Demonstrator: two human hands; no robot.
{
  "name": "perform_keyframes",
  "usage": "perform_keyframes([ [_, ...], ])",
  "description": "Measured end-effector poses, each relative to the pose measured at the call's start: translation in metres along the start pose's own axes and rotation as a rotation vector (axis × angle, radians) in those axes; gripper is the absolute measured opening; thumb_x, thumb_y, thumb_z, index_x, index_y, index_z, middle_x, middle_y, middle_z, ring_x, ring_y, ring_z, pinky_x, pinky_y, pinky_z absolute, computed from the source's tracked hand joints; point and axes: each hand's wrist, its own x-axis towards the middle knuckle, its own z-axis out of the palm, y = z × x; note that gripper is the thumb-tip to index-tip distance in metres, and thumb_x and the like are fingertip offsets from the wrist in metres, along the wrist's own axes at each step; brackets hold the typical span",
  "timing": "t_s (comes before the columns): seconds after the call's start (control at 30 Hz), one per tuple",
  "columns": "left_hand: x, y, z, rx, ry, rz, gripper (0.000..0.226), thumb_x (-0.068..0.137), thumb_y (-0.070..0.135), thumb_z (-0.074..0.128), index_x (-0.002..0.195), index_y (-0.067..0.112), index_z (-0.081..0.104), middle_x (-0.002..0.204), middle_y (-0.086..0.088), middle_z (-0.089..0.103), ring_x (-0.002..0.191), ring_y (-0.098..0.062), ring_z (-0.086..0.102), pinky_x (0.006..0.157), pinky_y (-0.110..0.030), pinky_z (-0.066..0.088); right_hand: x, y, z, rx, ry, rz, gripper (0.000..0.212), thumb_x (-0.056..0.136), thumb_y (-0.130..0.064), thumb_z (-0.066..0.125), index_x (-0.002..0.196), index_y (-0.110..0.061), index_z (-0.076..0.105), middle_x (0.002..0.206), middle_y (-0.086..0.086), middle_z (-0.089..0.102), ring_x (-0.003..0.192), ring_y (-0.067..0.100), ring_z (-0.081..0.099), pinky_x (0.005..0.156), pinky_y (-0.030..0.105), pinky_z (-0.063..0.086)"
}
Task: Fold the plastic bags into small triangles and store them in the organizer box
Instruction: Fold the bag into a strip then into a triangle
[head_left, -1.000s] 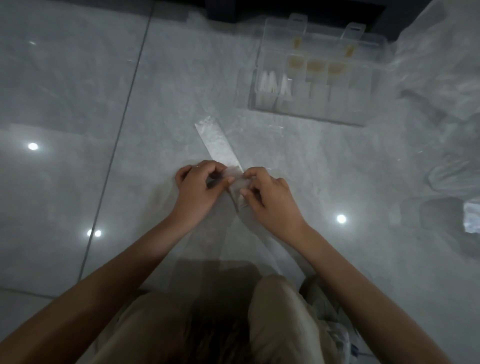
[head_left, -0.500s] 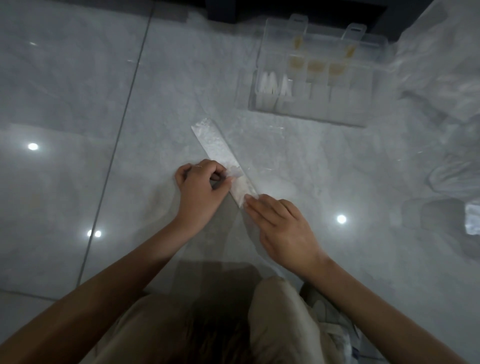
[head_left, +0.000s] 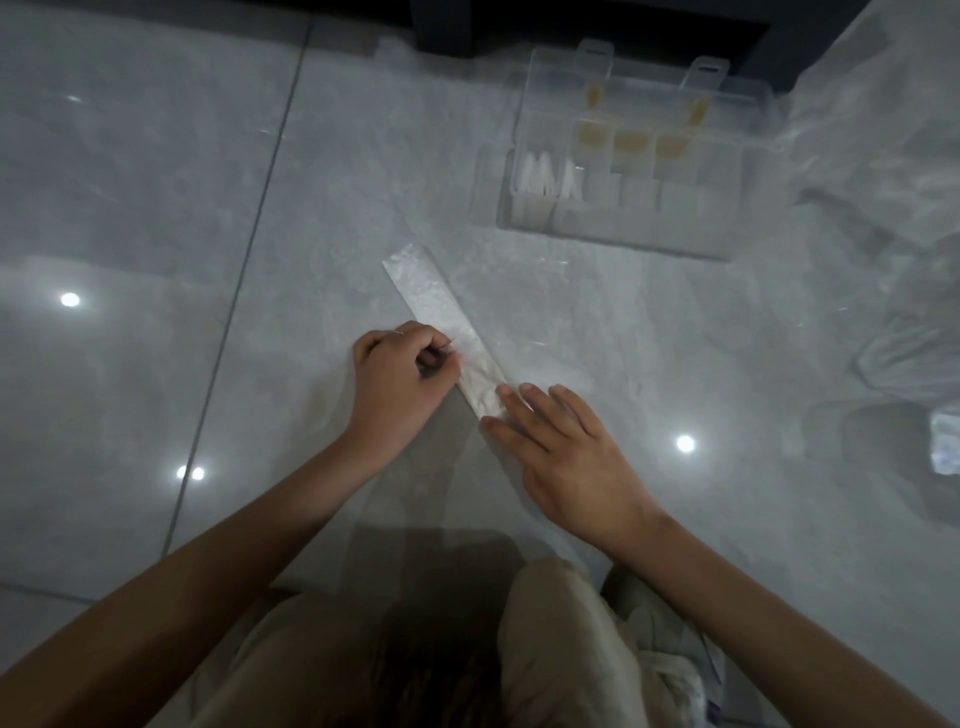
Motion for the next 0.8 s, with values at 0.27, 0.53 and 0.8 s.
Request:
perform_keyframes([
  [0.27, -0.002, 0.0, 0.003, 0.205, 0.013, -0.001, 0.021, 0.079, 0.018, 0.071, 0.081, 0.028, 0.053, 0.079, 0.014, 0.056, 0.065, -0.002, 0.052, 0.095, -0.026, 0.016, -0.004, -0.001, 0.004, -0.184, -0.011, -0.02, 0.059, 0.087, -0.022, 0.035, 0.143, -0.005, 0.042, 0.148, 0.013, 0.043, 0.135, 0.028, 0.044, 0.115, 0.049, 0.02],
  [0.53, -0.011, 0.007, -0.013, 0.322, -0.062, 0.5, 0.031, 0.083, 0.023, 0.053, 0.11, 0.012, 0.063, 0.105, -0.012, 0.056, 0.099, -0.023, 0.049, 0.094, -0.037, 0.031, 0.0, -0.004, 0.006, -0.225, 0.063, -0.034, 0.051, 0.087, -0.021, 0.045, 0.136, -0.008, 0.053, 0.14, 0.014, 0.053, 0.129, 0.033, 0.05, 0.113, 0.053, 0.02],
  [0.8, -0.021, -0.029, -0.016, 0.745, -0.496, 0.609, 0.071, 0.096, 0.057, 0.026, 0.15, 0.011, 0.032, 0.158, -0.006, 0.026, 0.145, -0.017, 0.024, 0.114, -0.057, 0.013, 0.008, 0.016, -0.004, -0.132, 0.101, -0.158, 0.053, 0.083, -0.018, 0.035, 0.128, -0.007, 0.062, 0.131, 0.013, 0.06, 0.121, 0.027, 0.058, 0.11, 0.059, 0.019],
])
